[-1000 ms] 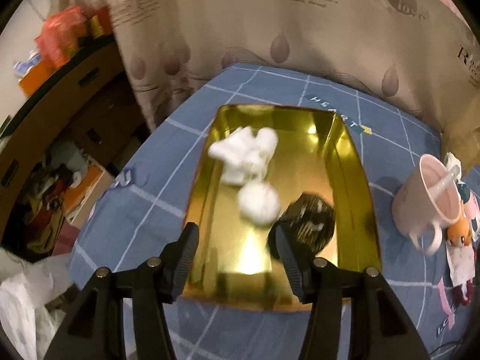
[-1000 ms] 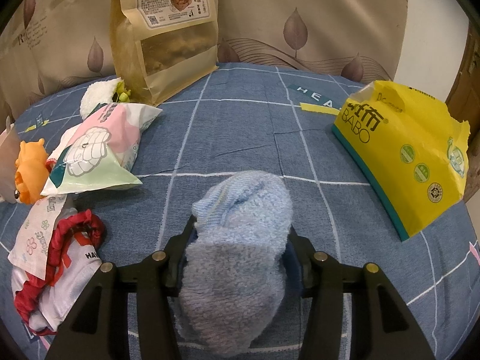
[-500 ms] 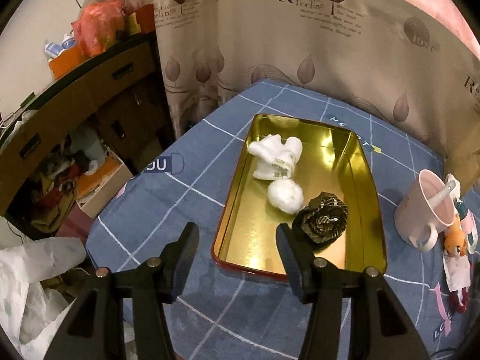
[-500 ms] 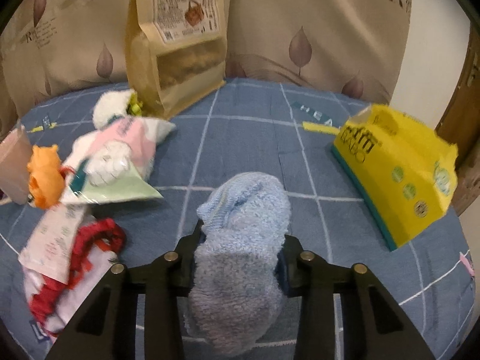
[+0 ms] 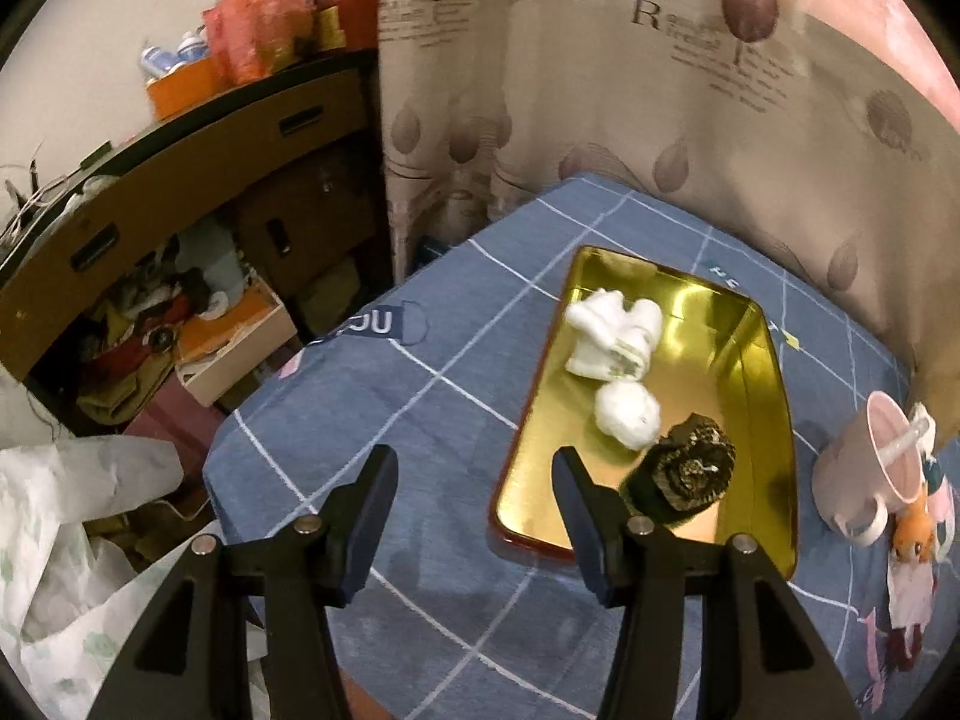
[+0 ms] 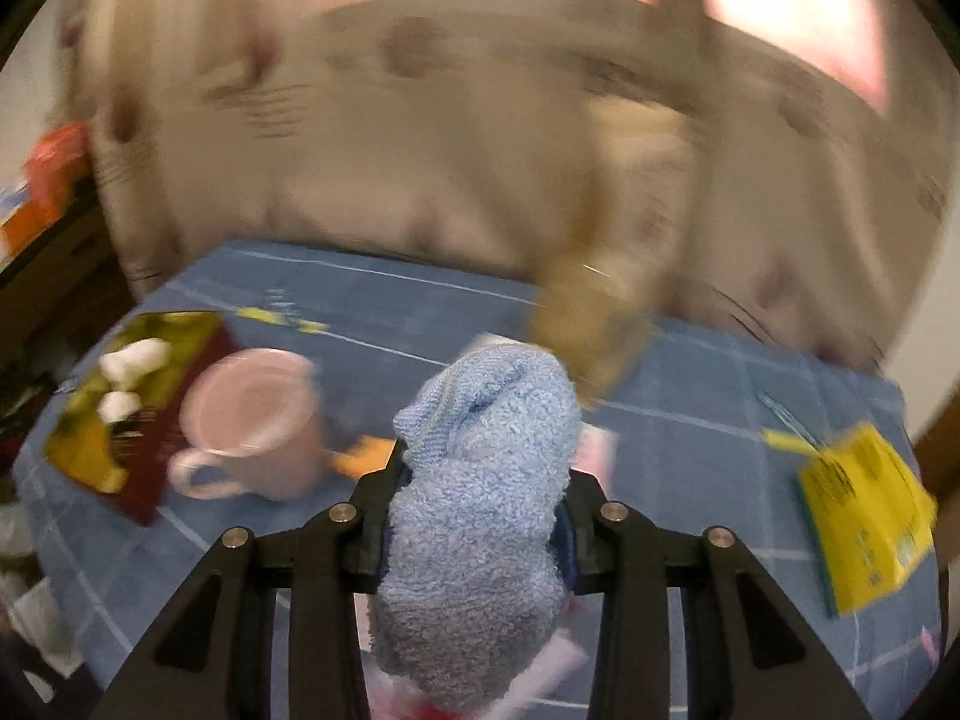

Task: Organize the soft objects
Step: 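Carry the blue towel into the gold tin tray and release with right tool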

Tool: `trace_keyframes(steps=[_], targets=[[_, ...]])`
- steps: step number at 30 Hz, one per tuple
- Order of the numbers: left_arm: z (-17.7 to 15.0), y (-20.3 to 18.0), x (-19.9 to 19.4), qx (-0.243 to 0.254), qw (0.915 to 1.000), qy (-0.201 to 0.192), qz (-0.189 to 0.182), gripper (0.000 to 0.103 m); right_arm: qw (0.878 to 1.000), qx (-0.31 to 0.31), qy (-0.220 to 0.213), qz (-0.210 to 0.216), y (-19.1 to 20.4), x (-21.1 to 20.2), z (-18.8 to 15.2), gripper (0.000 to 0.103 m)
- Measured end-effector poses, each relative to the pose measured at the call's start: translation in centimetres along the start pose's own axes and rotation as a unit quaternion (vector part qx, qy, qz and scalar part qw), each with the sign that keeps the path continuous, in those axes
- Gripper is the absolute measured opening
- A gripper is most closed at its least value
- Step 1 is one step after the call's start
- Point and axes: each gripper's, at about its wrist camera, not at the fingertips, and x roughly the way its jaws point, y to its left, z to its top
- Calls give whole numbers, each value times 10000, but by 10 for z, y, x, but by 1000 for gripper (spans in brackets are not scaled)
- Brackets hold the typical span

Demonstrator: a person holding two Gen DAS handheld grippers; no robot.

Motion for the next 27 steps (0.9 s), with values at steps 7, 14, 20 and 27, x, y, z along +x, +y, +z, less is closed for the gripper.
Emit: trace_keyframes(steps=[7,14,20,27], targets=[[6,15,-4,-237,9996,-22,127,55,9942,-581,-87,897,100,6,28,36],[9,27,-4,-398,9990,-26,210,56,9826,-1192,77,1422,185,29,42,36],[9,31,2,-449,9987,55,253,56,9738,-1649,265,1541,236,57,43,36],[9,37,4,-563,9977,53,362,56,9683,-1975,496,1445,273,94,49,36]])
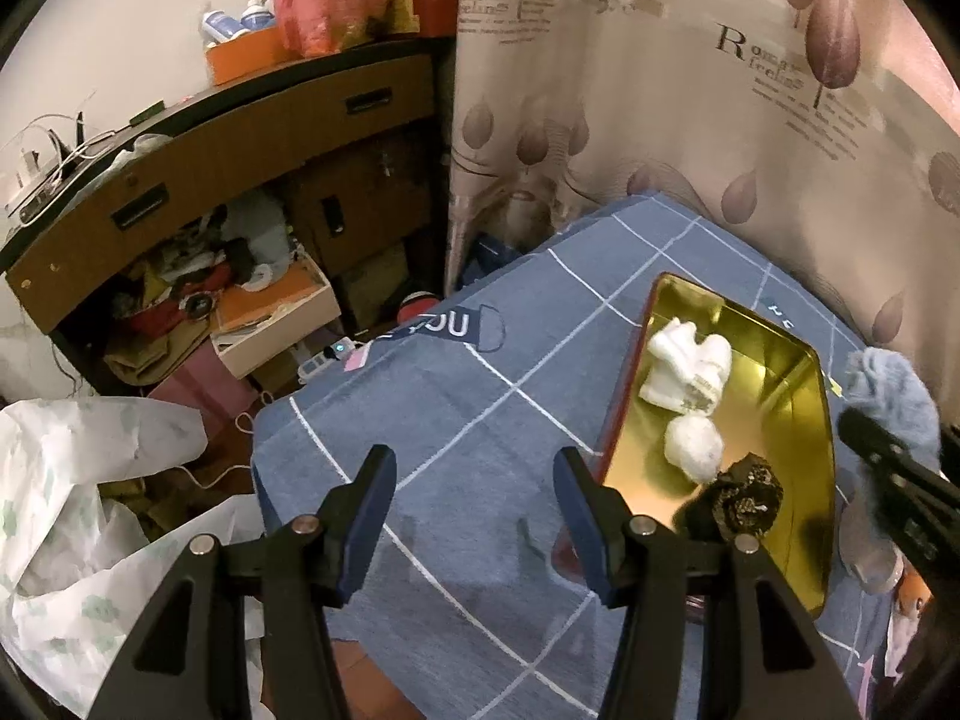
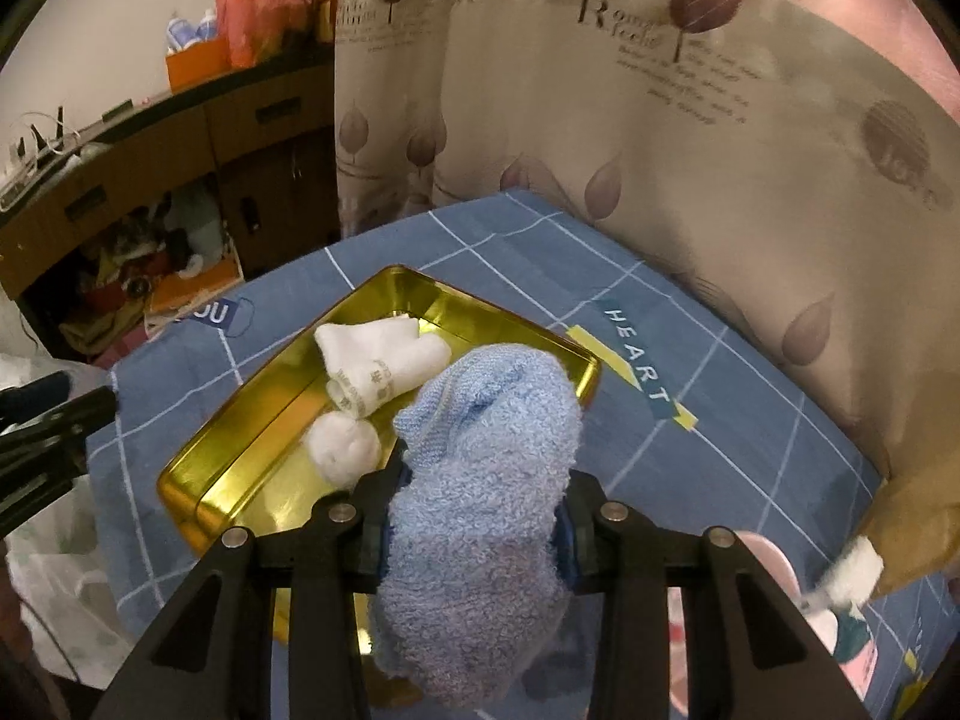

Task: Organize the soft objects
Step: 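Carry the blue towel into the gold tin tray and release with right tool, then grasp the pink wipes pack with the right tool while the left tool moves to the orange toy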

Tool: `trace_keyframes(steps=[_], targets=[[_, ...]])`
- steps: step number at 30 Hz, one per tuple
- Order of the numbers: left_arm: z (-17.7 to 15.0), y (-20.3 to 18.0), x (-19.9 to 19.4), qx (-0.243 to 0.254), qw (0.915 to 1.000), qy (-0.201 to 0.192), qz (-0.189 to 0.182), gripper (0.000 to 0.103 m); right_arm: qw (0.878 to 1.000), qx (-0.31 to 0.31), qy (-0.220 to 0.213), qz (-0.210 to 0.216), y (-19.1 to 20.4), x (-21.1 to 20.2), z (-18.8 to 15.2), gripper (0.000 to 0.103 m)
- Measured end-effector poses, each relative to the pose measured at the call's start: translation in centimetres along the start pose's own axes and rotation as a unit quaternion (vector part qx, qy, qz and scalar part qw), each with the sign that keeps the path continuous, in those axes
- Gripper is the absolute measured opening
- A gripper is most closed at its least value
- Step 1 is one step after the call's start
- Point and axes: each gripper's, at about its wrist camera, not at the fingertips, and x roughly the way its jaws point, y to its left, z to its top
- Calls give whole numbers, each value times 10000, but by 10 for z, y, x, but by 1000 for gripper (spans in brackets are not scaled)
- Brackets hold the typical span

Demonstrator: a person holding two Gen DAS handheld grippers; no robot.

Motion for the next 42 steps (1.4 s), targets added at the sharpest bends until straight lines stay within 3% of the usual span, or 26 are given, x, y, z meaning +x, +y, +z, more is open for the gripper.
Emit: trace_keyframes(steps=[14,18,22,25,33,42], targets=[[0,9,21,-152,9993,289,162,56,9980,-134,618,-49,12,72,9,41],[0,10,22,-165,9993,313,134,56,9982,-250,538,-63,16,73,9,53],[0,9,21,-99,9996,252,87,56,9988,-317,350,-128,20,64,12,70],[0,6,17,-86,9998,168,23,56,9989,-366,207,-192,22,54,14,74],[1,-1,9,11,10000,17,-67,56,9995,-238,-120,166,22,5,8,76],[-1,-4,4,78,9999,-33,-99,57,9985,-165,-367,368,18,-58,-27,76]])
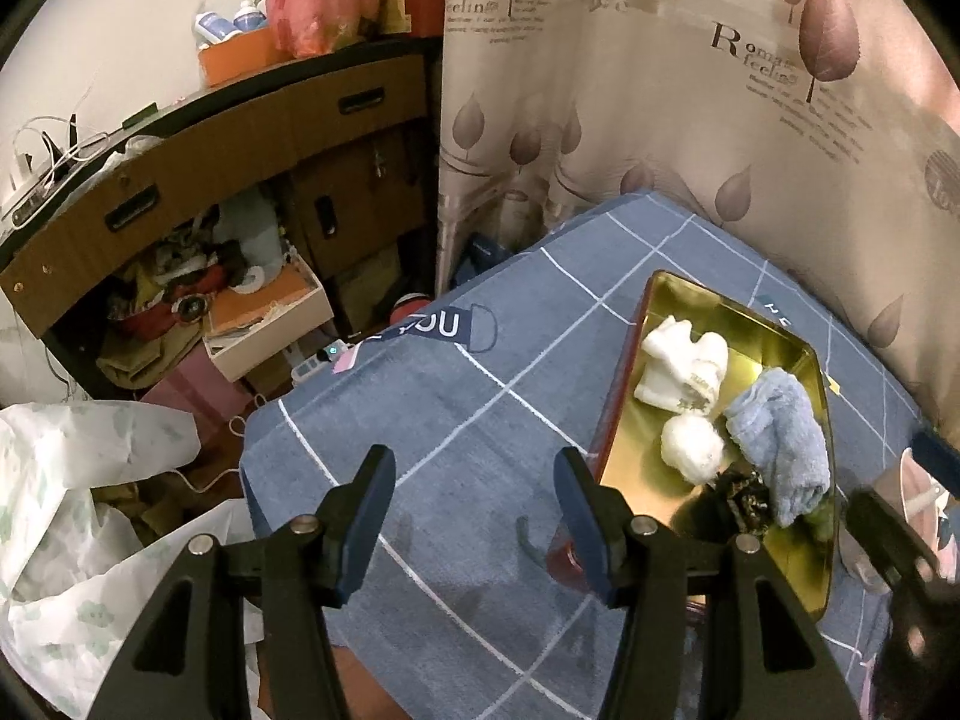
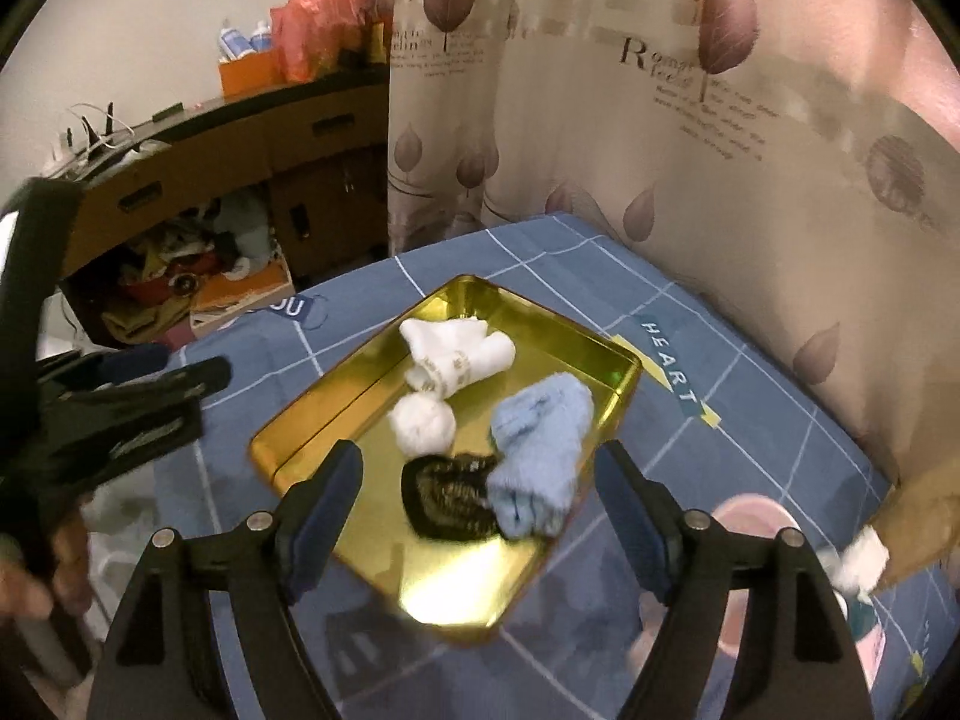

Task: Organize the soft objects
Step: 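Grasp the pink wipes pack with the right tool while the left tool moves to the orange toy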

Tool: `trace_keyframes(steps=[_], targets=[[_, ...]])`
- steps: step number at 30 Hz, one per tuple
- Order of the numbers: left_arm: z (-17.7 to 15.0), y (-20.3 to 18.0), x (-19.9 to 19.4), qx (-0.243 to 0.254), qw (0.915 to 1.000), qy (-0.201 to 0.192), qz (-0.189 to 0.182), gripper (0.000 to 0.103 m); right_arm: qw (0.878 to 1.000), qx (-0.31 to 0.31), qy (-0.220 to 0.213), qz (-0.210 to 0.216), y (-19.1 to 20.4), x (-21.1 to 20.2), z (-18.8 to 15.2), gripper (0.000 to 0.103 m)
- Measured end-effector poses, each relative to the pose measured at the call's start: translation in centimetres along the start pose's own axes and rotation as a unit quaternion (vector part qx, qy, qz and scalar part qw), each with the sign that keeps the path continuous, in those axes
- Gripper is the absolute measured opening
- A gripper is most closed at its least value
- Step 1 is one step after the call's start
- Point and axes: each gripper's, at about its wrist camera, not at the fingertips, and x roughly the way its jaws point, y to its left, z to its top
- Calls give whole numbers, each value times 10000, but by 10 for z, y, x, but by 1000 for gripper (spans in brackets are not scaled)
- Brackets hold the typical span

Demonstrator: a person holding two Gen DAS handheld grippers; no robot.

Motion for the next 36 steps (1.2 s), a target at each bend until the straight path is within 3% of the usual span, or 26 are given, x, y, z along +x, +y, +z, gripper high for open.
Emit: trace_keyframes(steps=[7,13,21,25,29,36], targets=[[-2,-4,-1,83,10000,-13,-31,57,9992,278,-162,-249,-29,-42,-29,77],[-3,-10,-4,177,9998,-62,-43,57,9934,896,-63,-715,-82,-69,-70,77],[-9,-20,-4,389,9992,-62,-44,57,9681,1838,296,-1680,-181,-96,-138,77],[-11,-22,-4,457,9989,-60,-53,58,9549,2166,512,-1968,-220,-100,-167,77],[-14,-30,-3,599,9982,-17,-92,58,9469,2431,667,-1997,-249,-91,-187,77],[-19,-48,-7,903,9956,-63,-253,58,9446,2670,785,-1740,-274,-62,-195,78]])
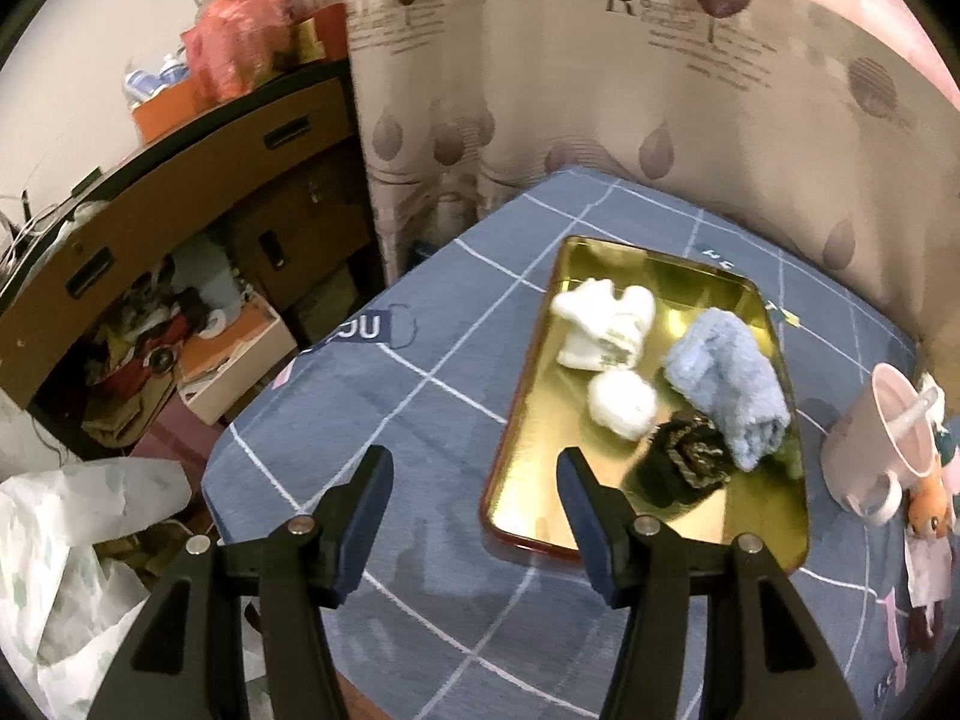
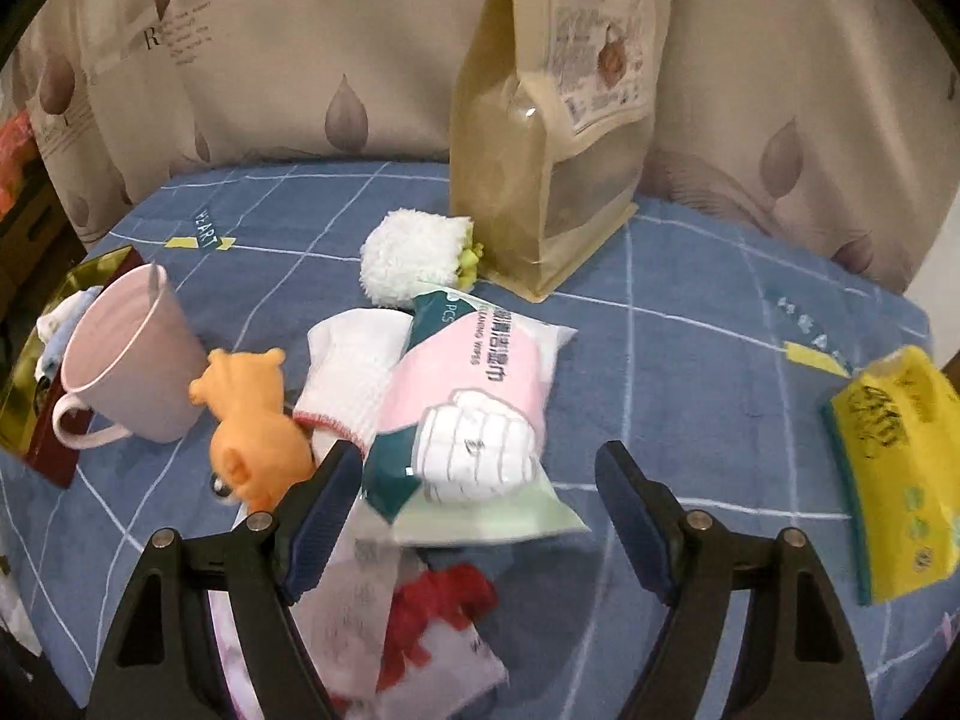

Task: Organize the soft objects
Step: 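Grasp the pink wipes pack with the right tool while the left tool moves to the orange toy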

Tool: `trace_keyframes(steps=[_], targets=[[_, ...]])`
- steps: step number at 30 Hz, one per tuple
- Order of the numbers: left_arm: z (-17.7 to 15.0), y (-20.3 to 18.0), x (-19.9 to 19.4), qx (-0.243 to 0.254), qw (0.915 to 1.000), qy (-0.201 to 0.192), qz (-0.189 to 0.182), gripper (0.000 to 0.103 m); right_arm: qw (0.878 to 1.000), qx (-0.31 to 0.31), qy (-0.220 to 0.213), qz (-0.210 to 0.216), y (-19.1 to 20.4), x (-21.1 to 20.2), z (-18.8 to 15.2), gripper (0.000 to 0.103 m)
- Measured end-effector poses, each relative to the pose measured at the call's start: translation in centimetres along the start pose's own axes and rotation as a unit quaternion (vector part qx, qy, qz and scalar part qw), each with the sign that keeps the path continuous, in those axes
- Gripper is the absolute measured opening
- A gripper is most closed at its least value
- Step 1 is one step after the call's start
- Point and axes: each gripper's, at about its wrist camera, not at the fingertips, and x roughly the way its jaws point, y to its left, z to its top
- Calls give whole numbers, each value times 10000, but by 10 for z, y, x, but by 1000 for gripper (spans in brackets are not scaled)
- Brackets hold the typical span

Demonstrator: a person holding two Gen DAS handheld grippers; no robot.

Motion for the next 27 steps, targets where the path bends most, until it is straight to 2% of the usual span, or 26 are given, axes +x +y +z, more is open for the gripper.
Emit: trace_keyframes(steps=[8,12,16,22,27], targets=[[-3,-32,-11,561,9981,-130,-222,58,9999,46,103,30,-5,36,14,81],[-7,-53,-15,767,9962,-129,-391,58,9997,-112,112,-197,-8,46,16,80],[-11,-77,-18,1019,9932,-82,-552,58,9990,114,102,-429,-26,54,15,70],[-16,-110,-31,1380,9870,-119,-820,58,9982,374,36,-472,-53,52,12,59],[-20,-152,-48,1679,9762,-75,-1369,58,9965,410,-52,-722,-66,41,-2,57]])
